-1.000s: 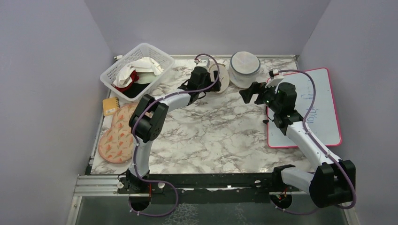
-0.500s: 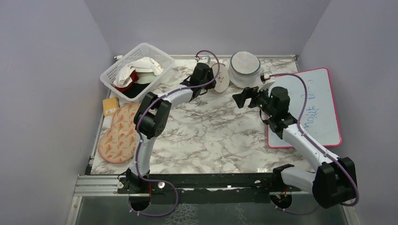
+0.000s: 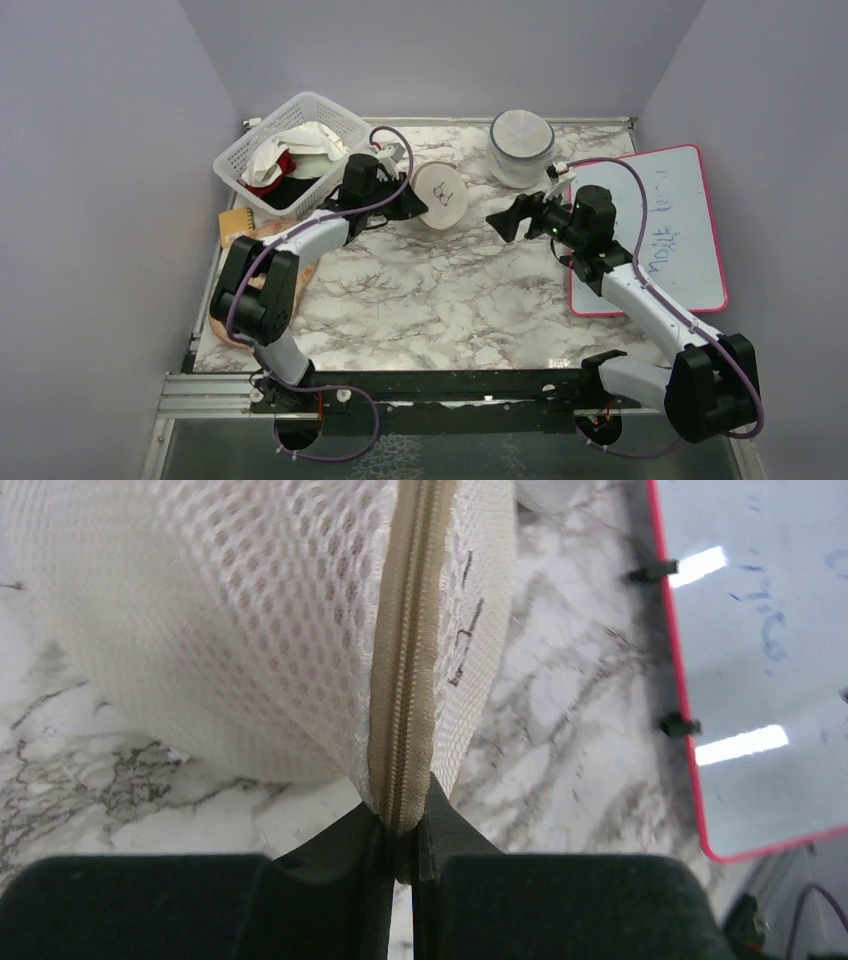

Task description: Unzip the laundry bag and remove the bra

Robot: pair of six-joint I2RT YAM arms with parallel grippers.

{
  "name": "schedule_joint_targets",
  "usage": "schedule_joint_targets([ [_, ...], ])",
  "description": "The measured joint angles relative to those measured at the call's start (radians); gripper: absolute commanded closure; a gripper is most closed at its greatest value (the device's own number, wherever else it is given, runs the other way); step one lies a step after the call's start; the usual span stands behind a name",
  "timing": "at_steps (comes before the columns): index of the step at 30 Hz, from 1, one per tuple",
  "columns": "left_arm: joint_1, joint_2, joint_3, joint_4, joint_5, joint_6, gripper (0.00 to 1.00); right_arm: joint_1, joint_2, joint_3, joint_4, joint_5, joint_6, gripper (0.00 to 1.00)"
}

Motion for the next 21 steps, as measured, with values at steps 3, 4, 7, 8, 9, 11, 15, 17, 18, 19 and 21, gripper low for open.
schedule_joint_targets([
  [3, 0.042, -0.118, -0.121, 0.022, 0.138, 0.018, 1.0, 0.0, 0.008, 0.0, -0.037, -0.076, 0.012, 0.01],
  [4, 0.053, -0.154, -0.165, 0.032, 0.189, 0.026, 1.0, 0.0, 0.016, 0.0, -0.056, -0.11, 0.017, 0.01],
  [7, 0.08, -0.227, -0.269, 0.05, 0.303, 0.05, 1.0, 0.0, 0.043, 0.0, -0.117, -0.178, 0.025, 0.03],
  [8, 0.082, -0.243, -0.298, 0.059, 0.338, 0.054, 1.0, 0.0, 0.053, 0.0, -0.137, -0.199, 0.028, 0.03],
  [9, 0.083, -0.253, -0.319, 0.072, 0.368, 0.056, 1.0, 0.0, 0.064, 0.0, -0.153, -0.223, 0.03, 0.04],
  [11, 0.083, -0.27, -0.356, 0.096, 0.438, 0.062, 1.0, 0.0, 0.086, -0.001, -0.169, -0.27, 0.042, 0.08],
  [15, 0.081, -0.282, -0.364, 0.126, 0.556, 0.073, 1.0, 0.0, 0.125, -0.042, -0.109, -0.387, 0.128, 0.14],
  [17, 0.081, -0.293, -0.364, 0.146, 0.593, 0.074, 1.0, 0.0, 0.143, -0.072, -0.055, -0.44, 0.18, 0.14],
  [18, 0.081, -0.301, -0.364, 0.154, 0.608, 0.074, 1.0, 0.0, 0.156, -0.076, -0.042, -0.46, 0.2, 0.15],
  [19, 0.08, -0.306, -0.364, 0.159, 0.617, 0.074, 1.0, 0.0, 0.169, -0.075, -0.035, -0.472, 0.213, 0.16],
  [21, 0.075, -0.321, -0.365, 0.17, 0.632, 0.074, 1.0, 0.0, 0.19, -0.067, -0.024, -0.493, 0.224, 0.18],
])
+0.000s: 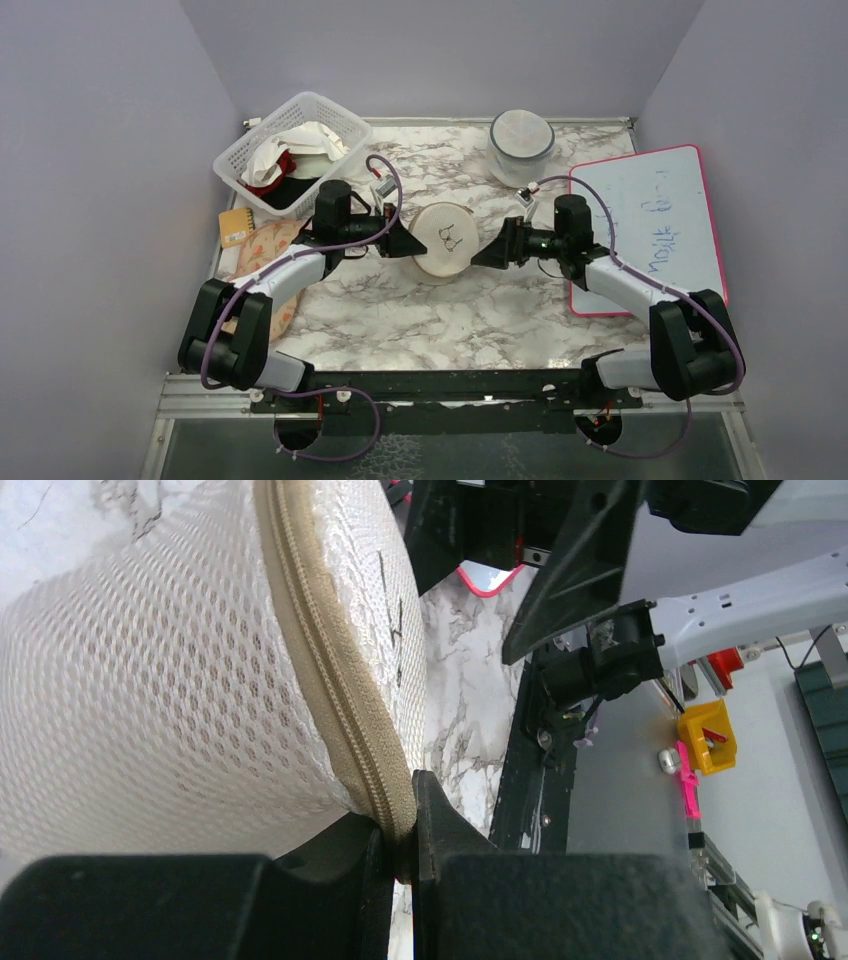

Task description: Unzip the laundry bag and remove the bra

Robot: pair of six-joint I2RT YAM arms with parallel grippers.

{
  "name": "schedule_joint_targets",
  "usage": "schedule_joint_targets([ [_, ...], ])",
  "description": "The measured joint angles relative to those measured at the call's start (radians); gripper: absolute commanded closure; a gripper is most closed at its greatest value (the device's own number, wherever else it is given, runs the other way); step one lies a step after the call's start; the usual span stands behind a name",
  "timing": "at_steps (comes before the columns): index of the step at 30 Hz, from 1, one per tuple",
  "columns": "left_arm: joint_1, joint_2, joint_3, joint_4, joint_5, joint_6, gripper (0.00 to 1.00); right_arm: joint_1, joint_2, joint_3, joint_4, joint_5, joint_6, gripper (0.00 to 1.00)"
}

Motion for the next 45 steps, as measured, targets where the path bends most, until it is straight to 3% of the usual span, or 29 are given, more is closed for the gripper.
schedule_joint_targets([
  [11, -0.047, -0.018, -0.005, 0.02, 0.04, 0.0, 1.0, 0.0, 0.016, 0.004, 0.153, -0.142, 0.082, 0.19],
  [16, -0.058, -0.018, -0.005, 0.023, 0.047, 0.0, 1.0, 0.0, 0.029, 0.035, 0.077, -0.122, 0.041, 0.18],
  [17, -0.059, -0.018, -0.005, 0.024, 0.047, 0.0, 0.98, 0.0, 0.029, 0.04, 0.066, -0.113, 0.036, 0.18],
  [20, -0.062, -0.018, -0.006, 0.005, 0.036, 0.026, 0.74, 0.0, 0.03, 0.031, 0.093, -0.126, 0.055, 0.19],
  [24, -0.087, -0.034, 0.039, -0.188, -0.156, 0.155, 0.53, 0.031, 0.027, -0.028, 0.226, -0.172, 0.149, 0.18],
  [28, -0.103, -0.111, 0.057, -0.339, -0.463, 0.243, 0.3, 0.146, 0.002, -0.038, 0.277, -0.191, 0.195, 0.18],
  [30, -0.103, -0.164, 0.056, -0.377, -0.592, 0.259, 0.23, 0.191, -0.017, -0.032, 0.28, -0.2, 0.2, 0.17],
  [33, -0.103, -0.267, 0.046, -0.415, -0.781, 0.261, 0.18, 0.201, -0.042, -0.025, 0.255, -0.197, 0.187, 0.16],
  [36, -0.102, -0.359, 0.025, -0.434, -0.885, 0.25, 0.16, 0.201, -0.049, -0.002, 0.174, -0.168, 0.143, 0.16],
  [45, -0.14, -0.454, -0.068, -0.502, -0.863, 0.174, 0.22, 0.201, -0.124, 0.035, -0.068, 0.043, 0.002, 0.15],
])
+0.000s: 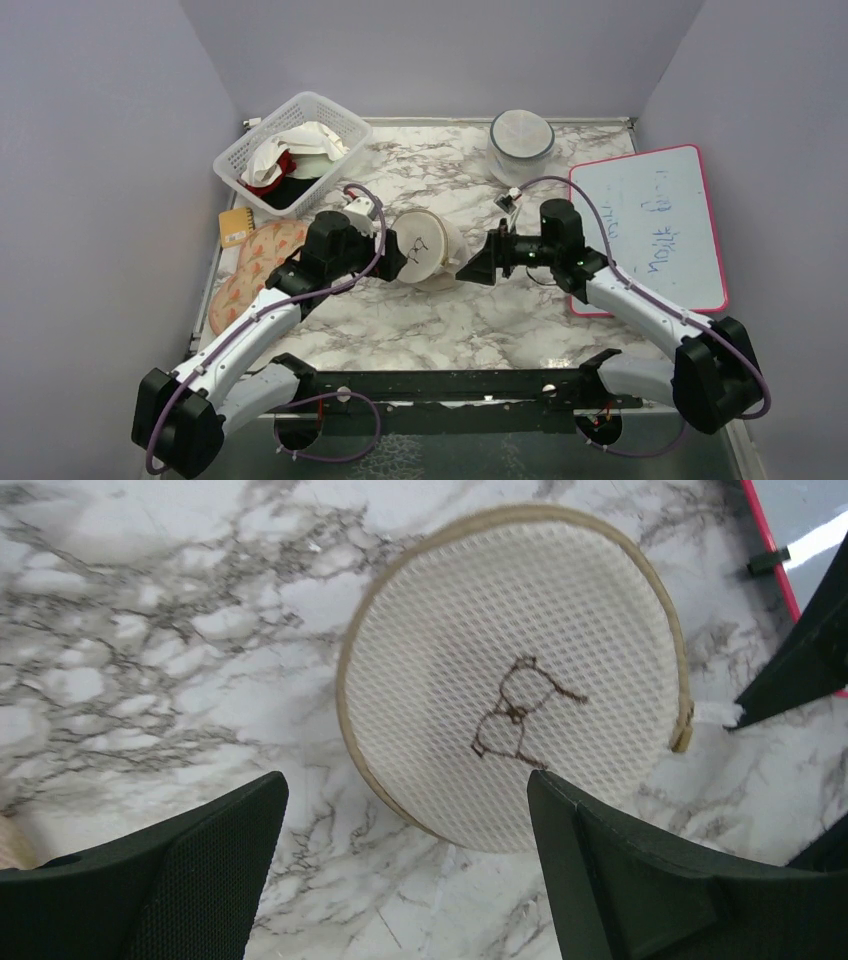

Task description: Unzip the laundry bag and remove the bra

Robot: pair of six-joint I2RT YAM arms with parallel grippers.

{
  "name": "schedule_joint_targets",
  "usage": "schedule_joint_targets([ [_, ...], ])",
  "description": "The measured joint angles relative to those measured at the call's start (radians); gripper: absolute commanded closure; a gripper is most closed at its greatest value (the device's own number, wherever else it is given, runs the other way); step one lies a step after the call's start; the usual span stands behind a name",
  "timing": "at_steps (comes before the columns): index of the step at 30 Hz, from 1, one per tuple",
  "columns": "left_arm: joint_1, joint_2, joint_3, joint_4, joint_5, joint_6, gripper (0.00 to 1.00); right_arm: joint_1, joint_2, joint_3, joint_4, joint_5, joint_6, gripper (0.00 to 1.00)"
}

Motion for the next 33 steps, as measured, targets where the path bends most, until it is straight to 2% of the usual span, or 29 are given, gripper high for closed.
schedule_joint_targets([
  [6, -0.15, -0.023, -0.015, 0.005, 0.037, 0.048, 0.23, 0.0, -0.134, 0.057, -0.124, 0.161, -0.113, 0.13],
  [11, -0.263, -0.123, -0.115, 0.157, 0.076, 0.272, 0.22, 0.0, -0.306, 0.062, -0.147, 0.282, -0.199, 0.12],
  [12, -0.278, -0.135, -0.137, 0.187, 0.084, 0.323, 0.22, 0.0, -0.344, 0.055, -0.13, 0.301, -0.223, 0.09],
  [15, -0.308, -0.129, -0.173, 0.246, 0.098, 0.455, 0.29, 0.0, -0.438, -0.008, -0.051, 0.346, -0.276, 0.0],
  [18, -0.343, -0.068, -0.175, 0.308, 0.083, 0.555, 0.32, 0.0, -0.514, -0.101, 0.03, 0.369, -0.314, 0.0],
  [22, -0.415, 0.003, -0.192, 0.381, 0.001, 0.656, 0.42, 0.0, -0.587, -0.224, 0.143, 0.4, -0.328, 0.0],
  [24, -0.456, 0.059, -0.2, 0.414, -0.042, 0.688, 0.43, 0.0, -0.6, -0.24, 0.163, 0.409, -0.329, 0.0],
  [27, -0.463, 0.113, -0.2, 0.46, -0.103, 0.713, 0.46, 0.0, -0.602, -0.234, 0.166, 0.428, -0.325, 0.0],
  [31, -0.462, 0.174, -0.2, 0.533, -0.143, 0.705, 0.6, 0.0, -0.605, -0.234, 0.164, 0.444, -0.327, 0.0],
  [33, -0.461, 0.204, -0.2, 0.554, -0.165, 0.689, 0.69, 0.0, -0.61, -0.235, 0.163, 0.462, -0.325, 0.04],
])
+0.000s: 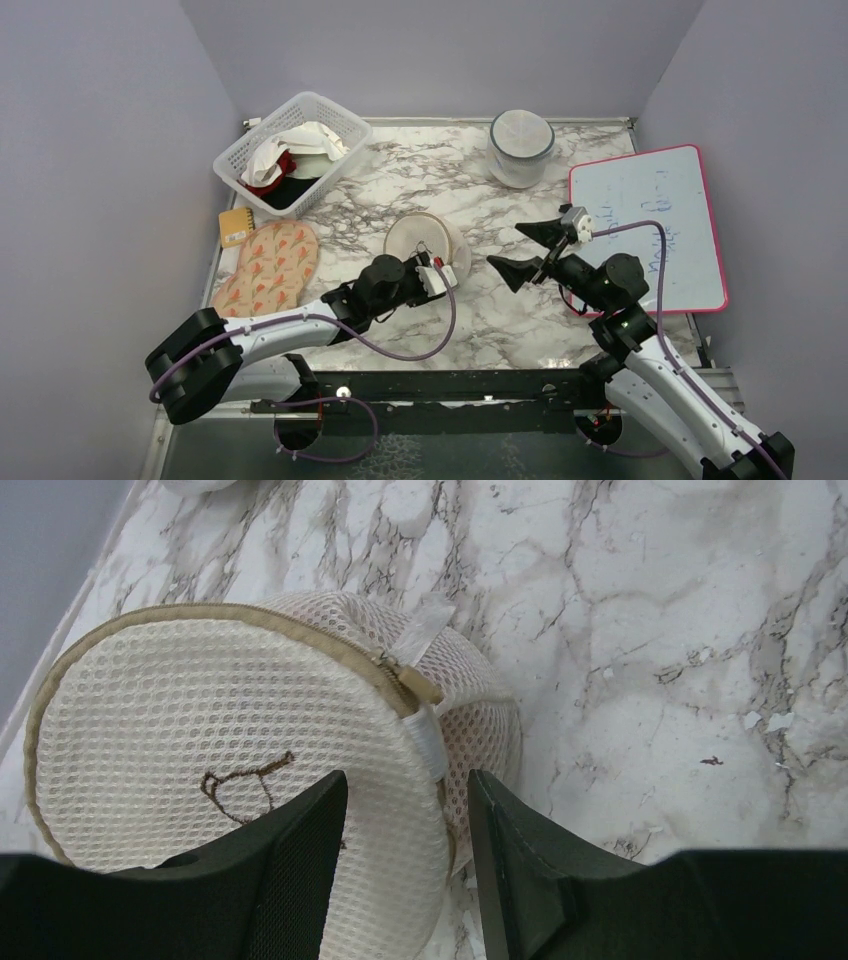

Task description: Unzip the laundry bag and remove the bra

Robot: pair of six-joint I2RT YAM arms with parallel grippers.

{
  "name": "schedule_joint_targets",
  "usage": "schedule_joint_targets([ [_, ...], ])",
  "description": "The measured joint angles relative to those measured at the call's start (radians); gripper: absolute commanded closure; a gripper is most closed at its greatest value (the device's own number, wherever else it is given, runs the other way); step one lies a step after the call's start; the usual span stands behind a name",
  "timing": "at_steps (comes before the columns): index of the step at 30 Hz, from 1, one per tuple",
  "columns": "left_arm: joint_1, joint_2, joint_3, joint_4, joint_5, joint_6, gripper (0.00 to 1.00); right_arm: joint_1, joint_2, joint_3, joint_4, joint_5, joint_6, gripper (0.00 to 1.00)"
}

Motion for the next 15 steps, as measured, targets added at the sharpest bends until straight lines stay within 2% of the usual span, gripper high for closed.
schedule_joint_targets([
  [6, 0.022, 0.028, 0.0, 0.017, -0.04, -0.043, 0.89, 0.0, 0.019, -0.021, 0.039, 0.005, -0.03, 0.08],
  [9, 0.031, 0.037, 0.005, 0.019, -0.041, -0.065, 1.0, 0.0, 0.05, -0.058, 0.077, 0.004, -0.056, 0.17],
  [15, 0.034, 0.05, 0.03, 0.001, -0.042, -0.09, 1.0, 0.0, 0.209, -0.066, 0.134, -0.176, -0.204, 0.24],
])
